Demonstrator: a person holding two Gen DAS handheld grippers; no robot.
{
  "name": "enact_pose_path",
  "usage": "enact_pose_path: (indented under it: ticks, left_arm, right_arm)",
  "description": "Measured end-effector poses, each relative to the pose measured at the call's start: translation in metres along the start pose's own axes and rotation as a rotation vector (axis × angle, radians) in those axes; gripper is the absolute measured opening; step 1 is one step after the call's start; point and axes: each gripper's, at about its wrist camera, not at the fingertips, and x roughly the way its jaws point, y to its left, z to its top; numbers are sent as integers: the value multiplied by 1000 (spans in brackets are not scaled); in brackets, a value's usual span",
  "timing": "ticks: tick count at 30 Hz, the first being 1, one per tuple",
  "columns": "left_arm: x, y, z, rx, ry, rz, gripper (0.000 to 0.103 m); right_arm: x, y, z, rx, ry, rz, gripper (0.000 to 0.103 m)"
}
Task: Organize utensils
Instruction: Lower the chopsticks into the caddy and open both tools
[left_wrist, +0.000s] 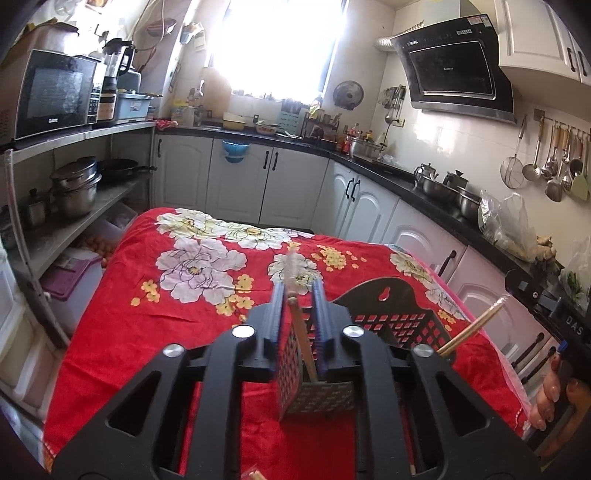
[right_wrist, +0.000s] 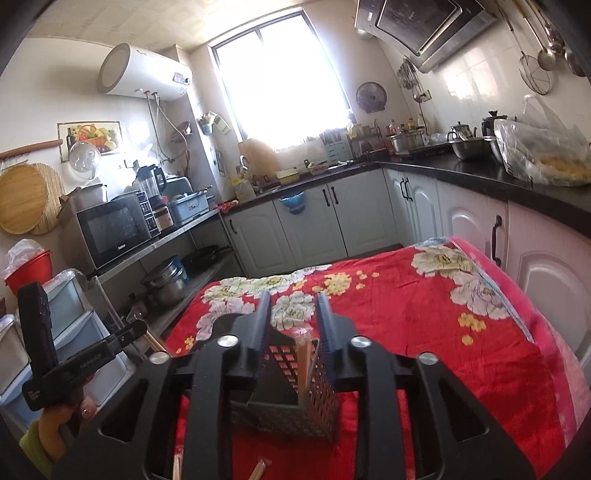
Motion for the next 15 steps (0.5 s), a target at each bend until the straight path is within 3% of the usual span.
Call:
enact_pose_path:
  ticks: [7,15]
  left_arm:
    - [-10,-3,-7,22,-4,19,19]
    - [-20,-3,-17,13,4,13,36]
  right_arm:
    - [-12,1,-8,7,26,1,41]
    - [-27,1,-17,0,44,-2,51]
